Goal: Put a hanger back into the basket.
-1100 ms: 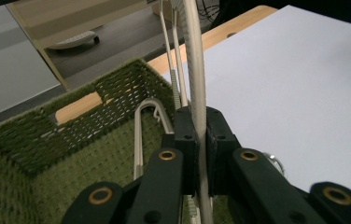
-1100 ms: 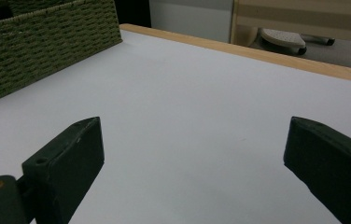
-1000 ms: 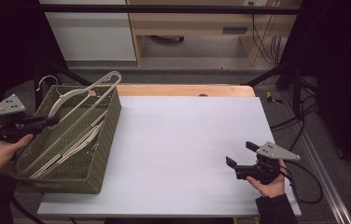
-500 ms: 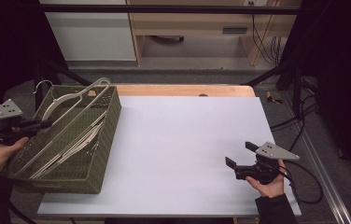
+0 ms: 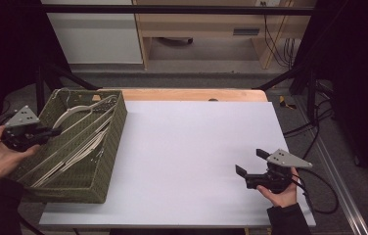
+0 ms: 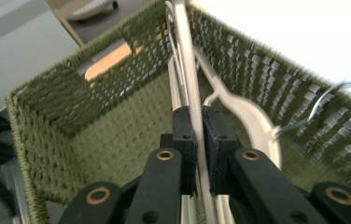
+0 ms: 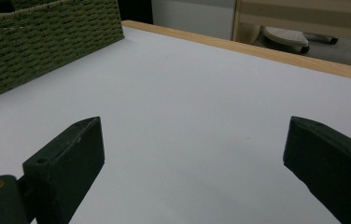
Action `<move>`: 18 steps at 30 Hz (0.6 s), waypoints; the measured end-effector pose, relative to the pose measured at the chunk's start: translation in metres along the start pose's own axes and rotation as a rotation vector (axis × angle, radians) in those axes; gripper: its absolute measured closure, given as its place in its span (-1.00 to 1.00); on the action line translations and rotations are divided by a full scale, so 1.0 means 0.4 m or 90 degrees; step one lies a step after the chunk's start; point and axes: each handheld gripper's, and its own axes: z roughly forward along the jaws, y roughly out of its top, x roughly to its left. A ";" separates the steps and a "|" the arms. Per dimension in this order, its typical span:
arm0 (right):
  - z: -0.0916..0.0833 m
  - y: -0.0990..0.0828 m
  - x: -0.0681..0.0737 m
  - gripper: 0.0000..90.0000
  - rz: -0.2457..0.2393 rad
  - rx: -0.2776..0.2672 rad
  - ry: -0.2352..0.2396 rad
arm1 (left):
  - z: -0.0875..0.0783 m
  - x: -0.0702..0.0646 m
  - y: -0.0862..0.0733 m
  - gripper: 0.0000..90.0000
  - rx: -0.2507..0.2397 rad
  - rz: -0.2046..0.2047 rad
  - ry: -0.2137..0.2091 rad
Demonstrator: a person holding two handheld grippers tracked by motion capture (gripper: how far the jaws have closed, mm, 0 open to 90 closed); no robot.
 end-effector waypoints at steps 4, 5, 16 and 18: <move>0.002 -0.001 0.001 -0.87 0.002 0.003 -0.001 | 0.027 -0.015 -0.010 0.87 0.008 0.011 -0.002; 0.003 -0.001 0.000 -0.87 0.001 0.003 -0.001 | 0.031 -0.019 -0.012 0.87 0.006 0.013 0.000; 0.012 -0.004 0.003 -0.86 -0.002 0.009 0.003 | 0.080 -0.017 -0.102 0.89 0.042 -0.047 -0.010; 0.014 -0.004 0.004 -0.86 -0.001 0.010 0.004 | 0.091 -0.019 -0.113 0.89 0.065 -0.062 -0.029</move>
